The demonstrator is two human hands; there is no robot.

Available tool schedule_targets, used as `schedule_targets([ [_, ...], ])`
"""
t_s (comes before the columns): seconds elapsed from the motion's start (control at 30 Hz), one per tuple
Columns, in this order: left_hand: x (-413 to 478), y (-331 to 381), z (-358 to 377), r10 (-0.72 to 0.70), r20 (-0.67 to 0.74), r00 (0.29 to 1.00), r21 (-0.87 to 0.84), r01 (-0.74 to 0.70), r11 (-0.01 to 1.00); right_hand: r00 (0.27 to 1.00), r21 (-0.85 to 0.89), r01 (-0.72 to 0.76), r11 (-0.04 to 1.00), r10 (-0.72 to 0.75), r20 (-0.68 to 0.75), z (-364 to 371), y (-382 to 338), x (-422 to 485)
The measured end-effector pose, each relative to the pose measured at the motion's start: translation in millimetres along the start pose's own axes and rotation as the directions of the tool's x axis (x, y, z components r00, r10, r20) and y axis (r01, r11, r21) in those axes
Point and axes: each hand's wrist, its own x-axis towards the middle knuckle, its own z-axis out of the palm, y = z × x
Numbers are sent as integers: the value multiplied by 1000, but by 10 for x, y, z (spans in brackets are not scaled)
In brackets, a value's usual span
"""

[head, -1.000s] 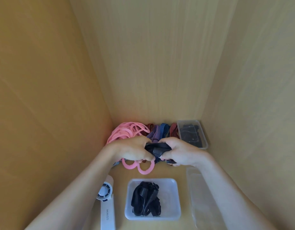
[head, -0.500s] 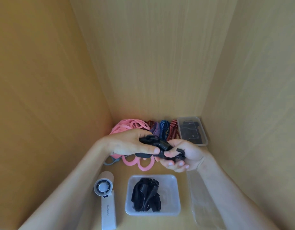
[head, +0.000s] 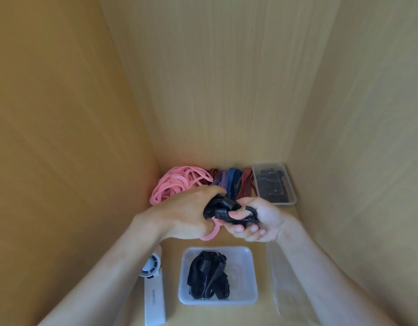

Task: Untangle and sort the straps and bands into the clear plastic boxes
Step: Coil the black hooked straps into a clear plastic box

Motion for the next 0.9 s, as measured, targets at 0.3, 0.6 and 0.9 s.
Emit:
schedule_targets([
  [0.3, 61, -185, 132, -75, 36, 997, 153, 69, 986, 989, -163, -147, 976, 147, -9, 114, -59, 44],
  [0.6, 116, -136, 160, -29, -12, 1000, 225, 31, 974, 991, -285, -131, 949, 118, -64, 124, -186, 5],
  [0.9, 183, -248, 175, -68, 36, 997, -41, 69, 997, 989, -349, -121, 929, 84, -120, 146, -187, -49],
])
